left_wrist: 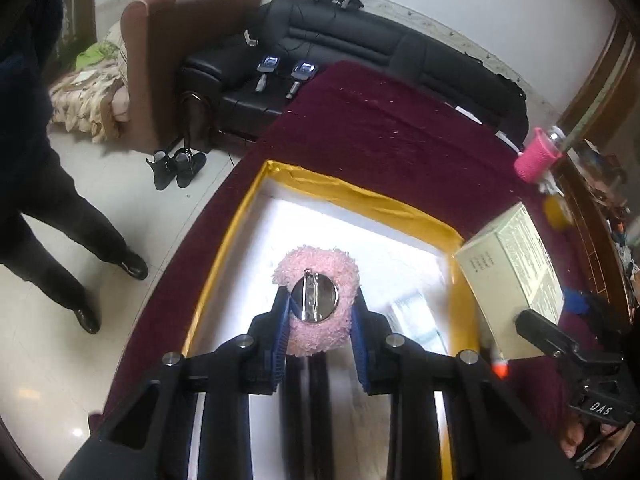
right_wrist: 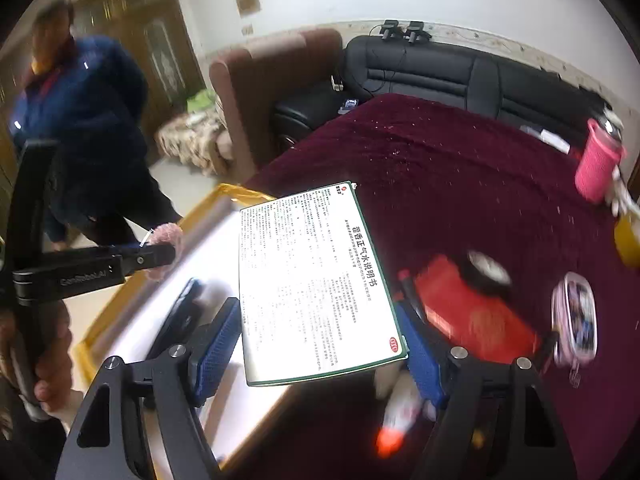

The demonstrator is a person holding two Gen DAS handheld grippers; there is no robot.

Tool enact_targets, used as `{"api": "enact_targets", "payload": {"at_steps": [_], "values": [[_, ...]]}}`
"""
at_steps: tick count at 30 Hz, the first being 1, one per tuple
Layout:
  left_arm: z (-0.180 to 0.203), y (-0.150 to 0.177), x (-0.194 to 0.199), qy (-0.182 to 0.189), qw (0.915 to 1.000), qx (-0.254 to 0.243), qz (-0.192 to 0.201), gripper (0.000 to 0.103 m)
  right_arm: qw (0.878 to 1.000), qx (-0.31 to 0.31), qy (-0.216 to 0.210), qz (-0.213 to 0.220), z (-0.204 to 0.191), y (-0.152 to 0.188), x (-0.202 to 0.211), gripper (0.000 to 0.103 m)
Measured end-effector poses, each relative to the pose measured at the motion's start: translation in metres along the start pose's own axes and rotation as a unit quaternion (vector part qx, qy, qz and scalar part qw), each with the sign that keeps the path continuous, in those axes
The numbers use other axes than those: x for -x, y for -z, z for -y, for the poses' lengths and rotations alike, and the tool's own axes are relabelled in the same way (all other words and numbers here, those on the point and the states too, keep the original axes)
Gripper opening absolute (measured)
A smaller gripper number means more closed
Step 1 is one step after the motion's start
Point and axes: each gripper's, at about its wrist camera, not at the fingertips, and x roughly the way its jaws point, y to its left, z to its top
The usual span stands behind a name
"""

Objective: Organize objects
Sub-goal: 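Lower both items into the tray and open both tools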

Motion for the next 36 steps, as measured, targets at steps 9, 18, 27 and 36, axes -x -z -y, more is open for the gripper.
{"api": "enact_targets", "payload": {"at_steps": [9, 18, 27, 36], "values": [[-0.004, -0.015, -0.054, -0.039, 0.9978, -0.023, -0.047, 0.027, 0.994, 0.075, 0.064, -0.043, -0.029, -0.015, -0.057, 0.081], [-0.016, -0.010, -0.062, -0.040, 0.9974, -0.023, -0.056, 0.027, 0.994, 0.091, 0.015, -0.061, -0.059, -0.005, -0.066, 0.081], [-0.014, -0.010, -0.061, -0.043, 0.9970, -0.032, -0.056, 0.030, 0.996, 0.050, -0.010, -0.076, -0.045, -0.002, -0.081, 0.081], [-0.012, -0.003, -0.036, -0.027, 0.9993, -0.022, -0.012, 0.062, 0.998, 0.015, -0.037, -0.051, -0.034, 0.009, -0.044, 0.088]]}}
